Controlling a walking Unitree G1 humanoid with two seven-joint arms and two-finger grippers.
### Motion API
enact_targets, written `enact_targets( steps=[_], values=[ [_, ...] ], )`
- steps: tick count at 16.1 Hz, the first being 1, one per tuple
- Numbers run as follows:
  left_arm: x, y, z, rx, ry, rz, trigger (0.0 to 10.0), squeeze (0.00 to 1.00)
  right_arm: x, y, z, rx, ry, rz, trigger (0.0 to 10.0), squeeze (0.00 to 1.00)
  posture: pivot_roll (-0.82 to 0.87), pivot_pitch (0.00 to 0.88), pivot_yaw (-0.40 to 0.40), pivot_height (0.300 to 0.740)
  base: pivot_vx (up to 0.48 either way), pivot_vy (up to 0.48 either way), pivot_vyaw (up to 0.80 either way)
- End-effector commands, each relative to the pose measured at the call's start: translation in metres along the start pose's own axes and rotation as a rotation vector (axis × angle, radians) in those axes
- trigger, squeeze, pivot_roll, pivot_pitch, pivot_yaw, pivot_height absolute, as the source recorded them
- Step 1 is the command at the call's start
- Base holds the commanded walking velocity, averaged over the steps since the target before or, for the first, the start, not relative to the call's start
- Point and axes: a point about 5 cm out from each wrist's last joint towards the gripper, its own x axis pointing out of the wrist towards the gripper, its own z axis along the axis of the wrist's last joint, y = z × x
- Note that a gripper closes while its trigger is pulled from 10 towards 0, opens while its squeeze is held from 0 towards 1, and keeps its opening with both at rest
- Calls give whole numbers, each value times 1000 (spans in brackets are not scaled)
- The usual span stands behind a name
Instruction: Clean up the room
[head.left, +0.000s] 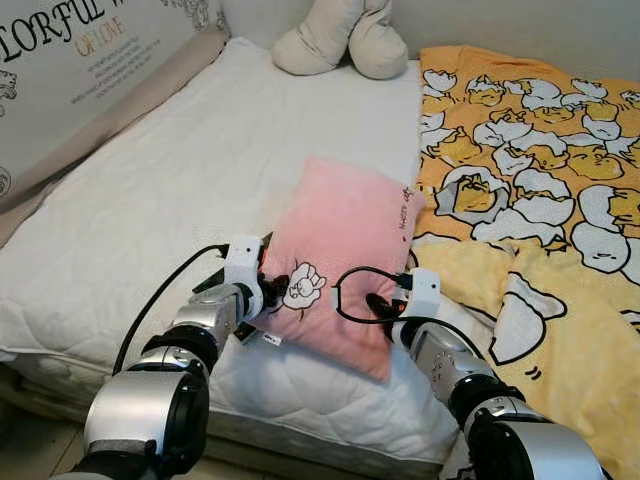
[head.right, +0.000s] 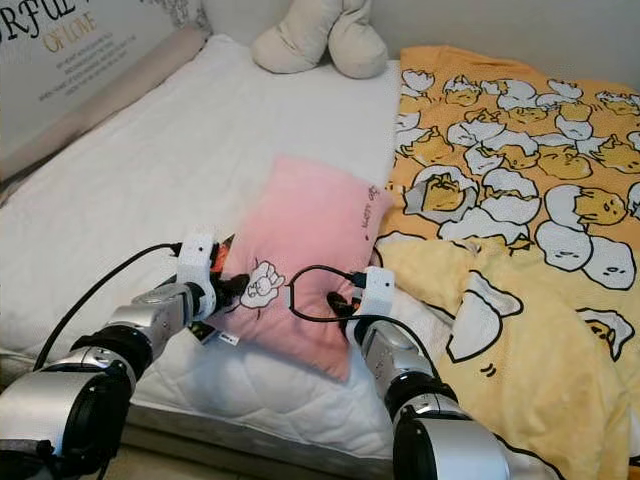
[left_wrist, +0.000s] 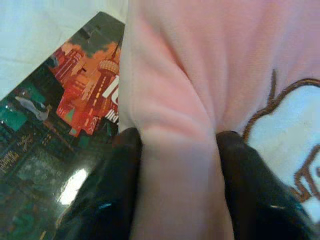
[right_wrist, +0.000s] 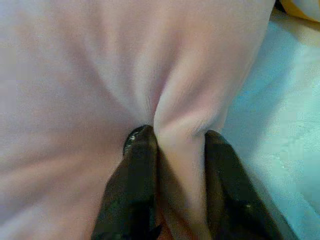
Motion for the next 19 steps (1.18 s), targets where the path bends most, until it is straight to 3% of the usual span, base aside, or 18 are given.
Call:
enact_targets(
  steps=[1, 2, 5, 8, 12, 14, 15, 17, 18, 19],
  values=[
    [2, -6, -6, 36, 38, -16, 0, 0, -3, -9, -9, 16, 34, -45, 0, 0, 101, 49, 23, 740, 0, 0, 0],
    [5, -15, -9, 22, 36, -43, 0, 0, -6, -14, -17, 20, 47, -66, 0, 0, 103, 42, 29, 740, 0, 0, 0],
    [6, -21, -10, 41, 8, -47, 0, 0, -7, -16, -22, 30, 58, -85, 0, 0, 108, 28, 29, 740, 0, 0, 0],
    [7, -26, -11, -38, -23, -61, 0, 0, -10, -20, -31, 8, 86, -106, 0, 0, 97, 7, 27, 740, 0, 0, 0],
    [9, -33, -21, -73, -14, -79, 0, 0, -13, -28, -34, 80, 84, -130, 0, 0, 88, 0, 23, 740, 0, 0, 0],
    [10, -37, -3, -89, -87, -105, 0, 0, -10, -27, -10, 65, 0, -112, 0, 0, 102, 0, 18, 740, 0, 0, 0],
    [9, -37, 16, -49, -155, -118, 0, 0, -8, -25, 11, 14, -72, -88, 0, 0, 107, 0, 19, 740, 0, 0, 0],
    [7, -39, 39, 0, -224, -139, 0, 0, -7, -20, 33, -100, -148, -51, 0, 0, 111, 0, 21, 740, 0, 0, 0],
    [3, -39, 68, 69, -299, -136, 0, 0, -8, -14, 62, -161, -252, -23, 0, 0, 120, 0, 18, 740, 0, 0, 0],
    [0, -39, 80, 75, -341, -146, 0, 0, -9, -11, 76, -167, -300, -12, 0, 0, 122, 0, 19, 740, 0, 0, 0]
  ],
)
